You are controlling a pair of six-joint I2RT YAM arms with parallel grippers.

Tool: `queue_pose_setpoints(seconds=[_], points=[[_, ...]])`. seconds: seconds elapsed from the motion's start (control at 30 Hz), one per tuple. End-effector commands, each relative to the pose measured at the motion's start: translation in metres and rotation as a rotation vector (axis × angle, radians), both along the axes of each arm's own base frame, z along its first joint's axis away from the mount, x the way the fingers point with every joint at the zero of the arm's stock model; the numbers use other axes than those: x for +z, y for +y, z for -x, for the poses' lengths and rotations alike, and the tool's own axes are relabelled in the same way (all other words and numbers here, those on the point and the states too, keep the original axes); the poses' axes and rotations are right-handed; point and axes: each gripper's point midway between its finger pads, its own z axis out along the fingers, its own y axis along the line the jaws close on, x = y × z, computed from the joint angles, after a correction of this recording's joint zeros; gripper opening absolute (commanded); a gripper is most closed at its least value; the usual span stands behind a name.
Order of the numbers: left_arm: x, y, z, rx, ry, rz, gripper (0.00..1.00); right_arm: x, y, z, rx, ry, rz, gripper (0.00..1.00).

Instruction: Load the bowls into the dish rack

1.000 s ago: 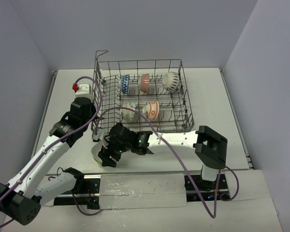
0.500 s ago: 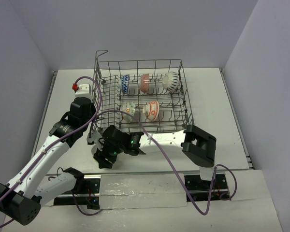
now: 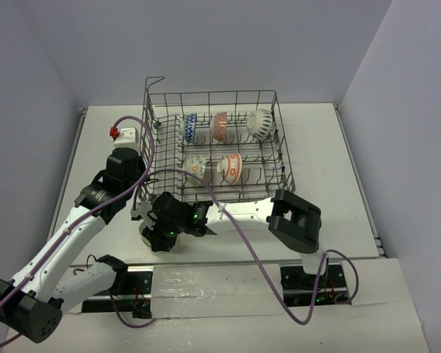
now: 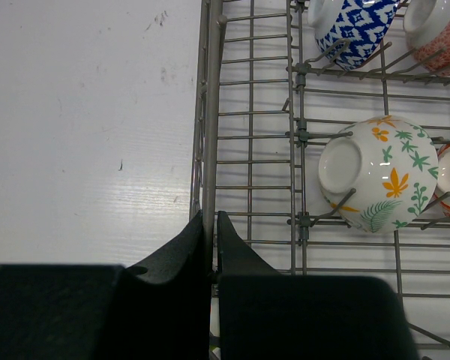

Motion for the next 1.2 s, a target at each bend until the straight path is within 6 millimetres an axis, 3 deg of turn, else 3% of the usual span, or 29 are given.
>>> queue_pose_setpoints(seconds=[0.0,0.27,0.33,0.4,0.67,0.73,0.9,1.17], points=[[0.007,0.014,-0.003,0.057,-0.024,-0.016,0.00,0.014,0.013,-0.003,-0.010,-0.022,-0.034,0.32],[0.007,0.014,-0.003,0.054,-0.024,-0.015,0.00,0.023,0.012,-0.002,-0.005,-0.019,-0.055,0.19],[0.006,0.013,-0.003,0.052,-0.022,-0.016,0.00,0.025,0.012,-0.002,-0.006,-0.023,-0.055,0.06],[0.006,0.013,-0.003,0.052,-0.020,-0.017,0.00,0.024,0.010,-0.002,-0.011,-0.024,-0.053,0.00],[0.006,0.014,-0.003,0.055,-0.020,-0.019,0.00,0.034,-0.005,-0.005,-0.056,-0.041,-0.048,0.00],[0.006,0.013,-0.003,0.053,-0.020,-0.015,0.00,0.056,-0.006,-0.004,-0.058,-0.054,-0.113,0.00],[0.006,0.014,-0.003,0.055,-0.018,-0.019,0.00,0.086,-0.014,0.002,-0.050,-0.062,-0.191,0.00],[0.006,0.015,-0.003,0.060,-0.021,-0.021,0.00,0.112,-0.016,0.005,-0.036,-0.073,-0.266,0.00]])
